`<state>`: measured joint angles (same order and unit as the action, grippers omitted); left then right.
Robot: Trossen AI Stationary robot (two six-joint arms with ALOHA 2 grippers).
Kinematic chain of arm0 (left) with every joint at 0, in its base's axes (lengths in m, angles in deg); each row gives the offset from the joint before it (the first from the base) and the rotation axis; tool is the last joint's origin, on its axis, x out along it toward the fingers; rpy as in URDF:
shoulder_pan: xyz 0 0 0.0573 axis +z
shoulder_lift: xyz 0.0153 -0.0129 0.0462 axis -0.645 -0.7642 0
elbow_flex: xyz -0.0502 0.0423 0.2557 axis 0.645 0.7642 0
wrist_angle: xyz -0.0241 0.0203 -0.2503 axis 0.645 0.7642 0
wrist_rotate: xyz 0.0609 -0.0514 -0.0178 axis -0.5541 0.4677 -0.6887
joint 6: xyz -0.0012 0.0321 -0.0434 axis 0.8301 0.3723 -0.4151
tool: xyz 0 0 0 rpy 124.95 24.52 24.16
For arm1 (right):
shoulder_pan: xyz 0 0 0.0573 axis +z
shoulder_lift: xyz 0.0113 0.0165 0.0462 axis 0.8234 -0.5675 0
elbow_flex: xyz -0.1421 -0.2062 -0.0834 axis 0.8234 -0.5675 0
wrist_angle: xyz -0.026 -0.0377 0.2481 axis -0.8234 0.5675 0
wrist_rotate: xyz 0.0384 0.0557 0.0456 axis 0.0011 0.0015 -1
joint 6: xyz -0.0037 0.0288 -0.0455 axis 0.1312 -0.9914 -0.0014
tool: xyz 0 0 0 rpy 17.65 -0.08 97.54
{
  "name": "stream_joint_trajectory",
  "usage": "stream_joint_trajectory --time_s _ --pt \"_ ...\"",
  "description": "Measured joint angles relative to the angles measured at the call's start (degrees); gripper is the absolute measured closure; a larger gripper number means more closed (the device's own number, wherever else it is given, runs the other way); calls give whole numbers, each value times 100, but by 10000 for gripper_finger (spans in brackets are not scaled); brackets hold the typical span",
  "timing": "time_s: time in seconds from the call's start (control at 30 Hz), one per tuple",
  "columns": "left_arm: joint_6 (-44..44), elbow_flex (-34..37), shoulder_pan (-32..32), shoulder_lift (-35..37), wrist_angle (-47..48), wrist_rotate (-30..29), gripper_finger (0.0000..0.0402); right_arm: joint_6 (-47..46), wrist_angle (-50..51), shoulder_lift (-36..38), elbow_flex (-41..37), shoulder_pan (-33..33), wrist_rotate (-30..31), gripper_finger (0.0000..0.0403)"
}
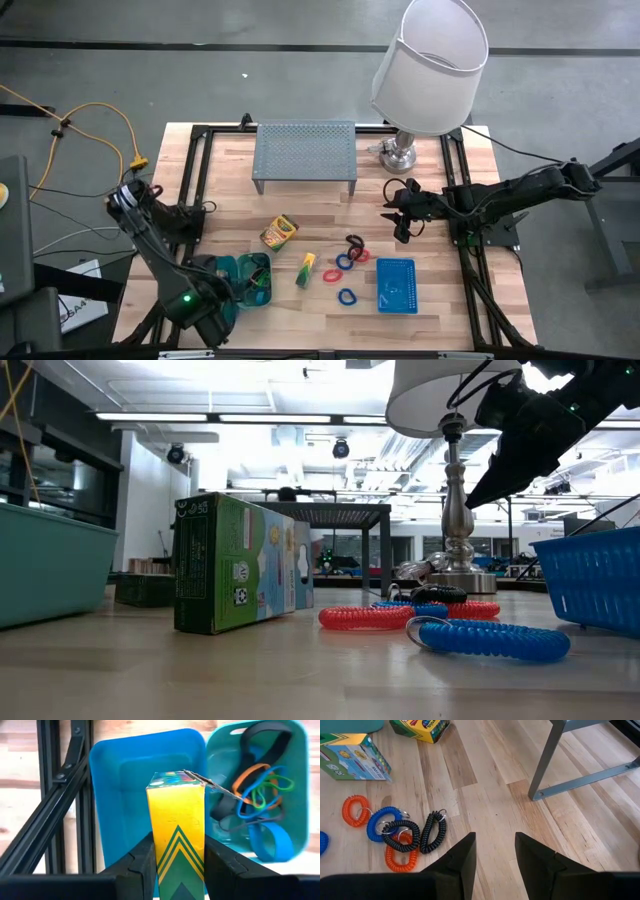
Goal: Pick & Place Office Desk Supplies
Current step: Put the bottom left box of crayons into the light blue bin
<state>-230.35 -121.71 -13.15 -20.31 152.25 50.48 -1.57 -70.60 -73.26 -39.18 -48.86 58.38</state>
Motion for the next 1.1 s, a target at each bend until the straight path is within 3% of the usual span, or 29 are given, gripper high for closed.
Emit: stream_joint_trajectory --time_s 0.43,1.1 --pt "-184 2 -58 -454 -114 750 283 0 0 1 0 2 0 279" --pt "-402 462 -759 -422 -368 344 283 0 0 0 4 2 -2 279"
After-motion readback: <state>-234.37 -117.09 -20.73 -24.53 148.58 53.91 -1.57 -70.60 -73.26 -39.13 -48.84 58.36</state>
